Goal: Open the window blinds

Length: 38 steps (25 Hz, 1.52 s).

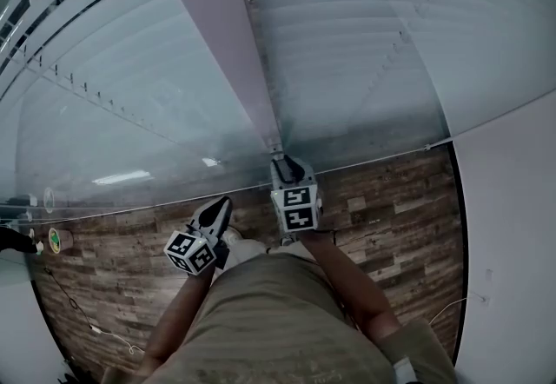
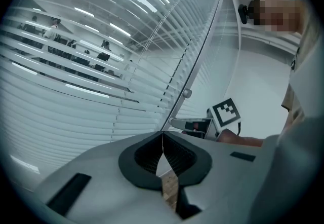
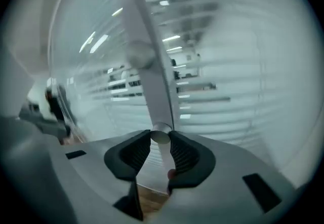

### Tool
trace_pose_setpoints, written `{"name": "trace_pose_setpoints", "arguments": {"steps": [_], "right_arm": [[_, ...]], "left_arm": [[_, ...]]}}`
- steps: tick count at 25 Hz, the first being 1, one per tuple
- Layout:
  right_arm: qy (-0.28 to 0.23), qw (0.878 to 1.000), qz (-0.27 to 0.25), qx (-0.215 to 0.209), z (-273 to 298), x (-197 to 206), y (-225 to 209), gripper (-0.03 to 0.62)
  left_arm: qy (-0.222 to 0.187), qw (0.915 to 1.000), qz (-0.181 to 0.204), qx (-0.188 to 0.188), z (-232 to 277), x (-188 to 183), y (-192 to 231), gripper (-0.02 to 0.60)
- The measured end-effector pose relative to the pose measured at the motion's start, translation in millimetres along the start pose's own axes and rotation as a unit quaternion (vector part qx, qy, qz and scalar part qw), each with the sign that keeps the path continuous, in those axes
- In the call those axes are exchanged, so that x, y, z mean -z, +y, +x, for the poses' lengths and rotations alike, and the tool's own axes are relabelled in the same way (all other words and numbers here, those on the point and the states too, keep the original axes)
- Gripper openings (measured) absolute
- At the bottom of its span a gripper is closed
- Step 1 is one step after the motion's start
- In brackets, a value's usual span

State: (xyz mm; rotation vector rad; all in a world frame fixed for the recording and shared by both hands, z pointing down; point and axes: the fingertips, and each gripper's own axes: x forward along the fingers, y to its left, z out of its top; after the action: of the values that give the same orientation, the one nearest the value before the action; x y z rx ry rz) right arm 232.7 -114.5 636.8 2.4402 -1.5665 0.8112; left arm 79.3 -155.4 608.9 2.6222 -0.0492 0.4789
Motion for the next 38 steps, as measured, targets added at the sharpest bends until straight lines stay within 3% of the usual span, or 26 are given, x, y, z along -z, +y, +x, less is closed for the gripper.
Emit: {"name": "trace_pose_setpoints", "arguments": {"steps": [2,4,15,22,26,28,29,31,32,33,36,38], "right_arm": [[0.01,0.983,-0.171,0.066,-1.2,-1.7,3.7,0.129],[0.008,0.972,-0.222,0.081,-1.8,-0.5,4.2,0.129],[-0.007,0.992,-0.122,0.028,-2.0,0.7,2.6,0.129],[-0.023,0.998,-0.026,-0.059,-11.5,-3.3,3.9,0.132],[-0.017,0.994,0.013,-0.11,-42.1,-14.5,4.0,0.147],[-0.016,0.986,0.04,-0.159,-59.6,-16.7,10.7,0.147],[-0.014,0.98,0.055,-0.188,-64.5,-18.6,19.3,0.155],[-0.011,0.966,0.088,-0.243,-67.6,-26.7,41.6,0.186],[-0.011,0.959,0.104,-0.264,-69.5,-33.9,52.0,0.204],[-0.013,0.953,0.118,-0.28,-72.9,-42.5,60.5,0.215],[-0.016,0.938,0.145,-0.315,-78.0,-57.9,79.6,0.218],[-0.011,0.93,0.145,-0.336,-67.7,-51.6,91.8,0.218]], "left_arm": [[0.0,1.0,0.0,-0.001,0.3,0.3,-0.3,0.015],[0.0,1.0,0.0,-0.001,0.8,0.5,-1.2,0.015],[0.0,1.0,0.001,-0.001,2.3,0.8,-2.5,0.015],[-0.003,1.0,0.006,0.003,0.7,-5.8,-4.5,0.015],[-0.013,0.9988,0.005,0.048,5.6,-18.7,-33.1,0.015],[-0.021,0.9966,-0.008,0.08,14.1,-22.7,-50.8,0.017],[-0.026,0.9944,-0.023,0.099,18.5,-25.8,-55.1,0.027],[-0.044,0.985,-0.068,0.152,25.0,-38.5,-60.2,0.127],[-0.057,0.9771,-0.09,0.184,25.4,-48.5,-66.2,0.205],[-0.069,0.9677,-0.108,0.217,23.7,-59.4,-76.1,0.242],[-0.092,0.9405,-0.139,0.296,17.4,-80.0,-105.7,0.259],[-0.104,0.9293,-0.161,0.316,23.2,-79.5,-104.9,0.259]]}}
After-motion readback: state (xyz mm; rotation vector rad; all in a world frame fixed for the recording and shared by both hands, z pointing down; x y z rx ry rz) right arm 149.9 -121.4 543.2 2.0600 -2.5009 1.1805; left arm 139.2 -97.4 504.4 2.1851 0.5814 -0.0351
